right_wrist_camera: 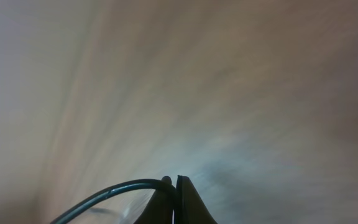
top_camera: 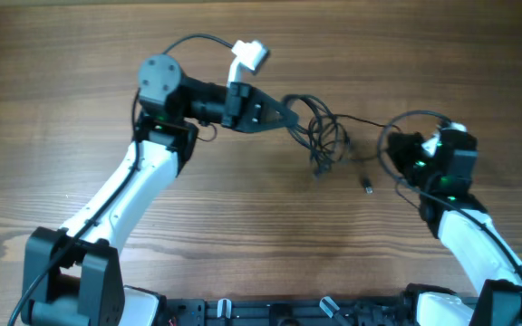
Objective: Untangle cables
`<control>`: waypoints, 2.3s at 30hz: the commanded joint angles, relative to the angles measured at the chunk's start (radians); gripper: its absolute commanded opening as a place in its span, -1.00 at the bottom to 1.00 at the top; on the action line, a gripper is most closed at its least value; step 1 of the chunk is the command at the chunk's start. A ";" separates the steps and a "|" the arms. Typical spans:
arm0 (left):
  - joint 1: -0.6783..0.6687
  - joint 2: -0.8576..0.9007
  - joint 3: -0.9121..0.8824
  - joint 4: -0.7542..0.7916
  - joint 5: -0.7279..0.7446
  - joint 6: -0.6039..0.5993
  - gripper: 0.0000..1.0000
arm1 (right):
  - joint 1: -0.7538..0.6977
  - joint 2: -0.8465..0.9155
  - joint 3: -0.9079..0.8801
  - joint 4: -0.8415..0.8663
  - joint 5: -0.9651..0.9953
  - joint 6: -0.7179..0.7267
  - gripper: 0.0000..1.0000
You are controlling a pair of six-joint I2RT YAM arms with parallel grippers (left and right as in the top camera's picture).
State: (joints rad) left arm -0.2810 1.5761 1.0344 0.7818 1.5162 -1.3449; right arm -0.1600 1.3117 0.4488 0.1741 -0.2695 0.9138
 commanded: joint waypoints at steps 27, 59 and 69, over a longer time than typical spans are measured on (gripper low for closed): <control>0.526 -0.003 0.013 0.010 -0.075 0.080 -0.92 | -0.465 0.007 -0.004 0.042 -0.414 -0.348 -0.91; 0.098 0.164 0.013 -1.135 -0.797 0.762 1.00 | -0.092 0.005 0.226 0.048 -0.629 -0.238 0.34; 0.068 0.164 0.013 -1.139 -0.912 0.762 1.00 | 0.045 0.004 0.324 -0.431 -0.248 -0.262 0.99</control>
State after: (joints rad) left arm -0.2096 1.7321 1.0412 -0.3557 0.6582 -0.6052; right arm -0.1627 1.3121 0.7097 -0.0998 -0.7578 0.6621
